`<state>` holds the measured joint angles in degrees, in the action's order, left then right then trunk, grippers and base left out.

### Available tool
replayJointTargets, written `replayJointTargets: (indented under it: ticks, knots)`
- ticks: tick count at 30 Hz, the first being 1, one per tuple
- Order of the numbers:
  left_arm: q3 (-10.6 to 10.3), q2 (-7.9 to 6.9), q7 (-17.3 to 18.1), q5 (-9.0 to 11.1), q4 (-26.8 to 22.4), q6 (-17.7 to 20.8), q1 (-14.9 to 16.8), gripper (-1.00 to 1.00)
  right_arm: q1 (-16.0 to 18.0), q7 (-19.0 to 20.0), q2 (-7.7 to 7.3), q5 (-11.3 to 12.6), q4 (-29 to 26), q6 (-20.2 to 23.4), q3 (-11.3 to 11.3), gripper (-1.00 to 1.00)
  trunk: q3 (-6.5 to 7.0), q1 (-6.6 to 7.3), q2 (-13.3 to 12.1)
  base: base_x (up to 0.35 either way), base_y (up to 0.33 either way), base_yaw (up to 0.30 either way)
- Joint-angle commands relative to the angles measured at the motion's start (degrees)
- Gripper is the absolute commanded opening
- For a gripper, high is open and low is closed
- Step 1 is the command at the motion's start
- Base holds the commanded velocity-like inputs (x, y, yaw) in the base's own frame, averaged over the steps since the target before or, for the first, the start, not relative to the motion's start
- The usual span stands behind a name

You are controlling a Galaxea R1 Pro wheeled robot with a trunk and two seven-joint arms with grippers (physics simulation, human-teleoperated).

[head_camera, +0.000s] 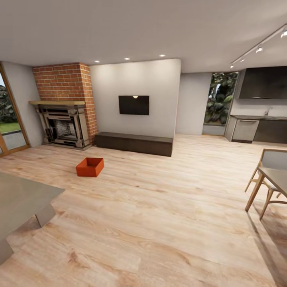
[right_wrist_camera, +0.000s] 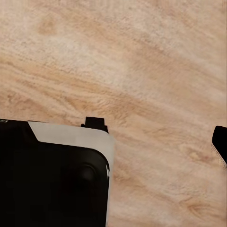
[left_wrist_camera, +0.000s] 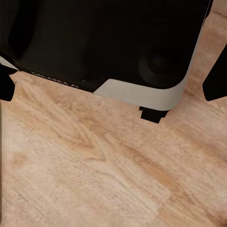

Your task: Move the two storage containers from the living room to the garage. In the garage, place one container on the floor and stack the other container on top of it (either order is fine).

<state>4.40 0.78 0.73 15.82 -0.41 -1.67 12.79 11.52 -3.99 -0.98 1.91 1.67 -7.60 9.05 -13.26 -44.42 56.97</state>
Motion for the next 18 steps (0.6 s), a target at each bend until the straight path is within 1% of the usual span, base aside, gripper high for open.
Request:
replayJointTargets:
  ticks: [1,18]
  knots:
    - [0.4,0.01,0.1,0.1,0.1,-0.2,0.0,1.0,0.1,-0.1,0.01,0.2,0.2,-0.3,0.4,1.0,-0.07,-0.04,0.0,0.323,0.0,0.0]
    - [0.4,0.01,0.1,0.1,0.1,-0.1,0.0,1.0,0.1,-0.1,0.01,0.2,0.2,-0.3,0.4,1.0,-0.07,-0.04,0.0,0.323,0.0,0.0]
